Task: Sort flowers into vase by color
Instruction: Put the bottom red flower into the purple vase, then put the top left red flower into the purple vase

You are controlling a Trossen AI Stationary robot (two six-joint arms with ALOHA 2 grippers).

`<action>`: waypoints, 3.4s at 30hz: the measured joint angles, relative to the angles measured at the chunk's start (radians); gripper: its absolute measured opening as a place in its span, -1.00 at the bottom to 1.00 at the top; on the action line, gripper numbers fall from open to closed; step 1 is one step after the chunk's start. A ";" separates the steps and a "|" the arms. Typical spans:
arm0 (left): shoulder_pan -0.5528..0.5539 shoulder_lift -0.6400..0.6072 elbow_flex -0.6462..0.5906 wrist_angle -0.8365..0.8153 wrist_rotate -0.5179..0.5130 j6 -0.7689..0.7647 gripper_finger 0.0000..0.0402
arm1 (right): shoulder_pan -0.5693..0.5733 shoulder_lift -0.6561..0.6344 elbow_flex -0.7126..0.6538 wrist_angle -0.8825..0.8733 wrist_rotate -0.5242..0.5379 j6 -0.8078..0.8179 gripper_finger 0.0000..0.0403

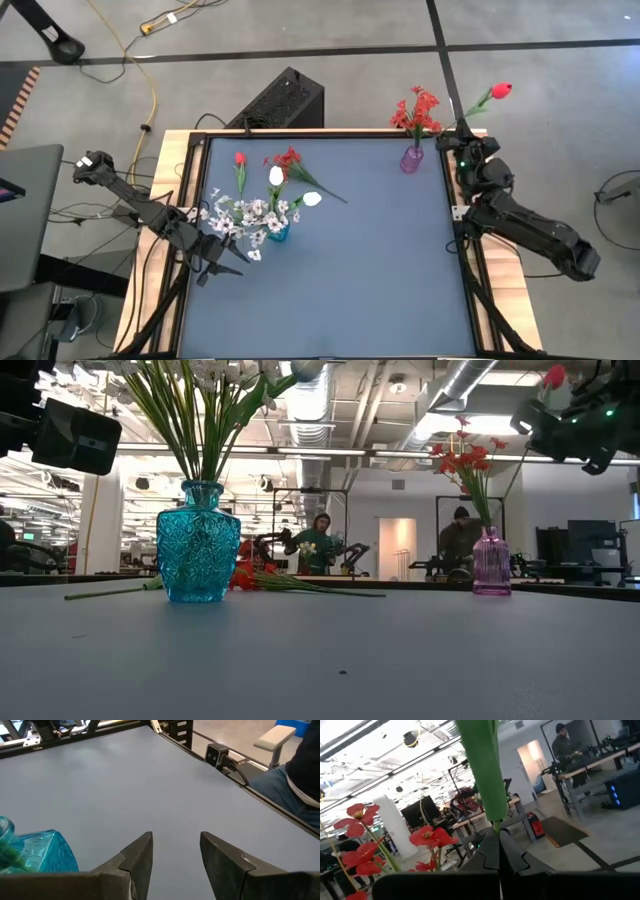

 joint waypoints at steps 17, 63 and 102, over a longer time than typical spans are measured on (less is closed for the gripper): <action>0.000 0.000 0.000 -0.002 0.000 0.037 -0.24 | 0.002 0.143 0.000 0.032 -0.071 -0.021 -0.89; 0.000 0.000 0.000 -0.118 0.028 -0.321 -0.24 | 0.313 0.191 0.544 -1.341 -0.664 0.295 0.08; 0.108 0.013 0.632 -0.740 0.380 -0.684 -0.42 | 0.750 0.479 0.539 -1.023 -0.566 0.110 0.08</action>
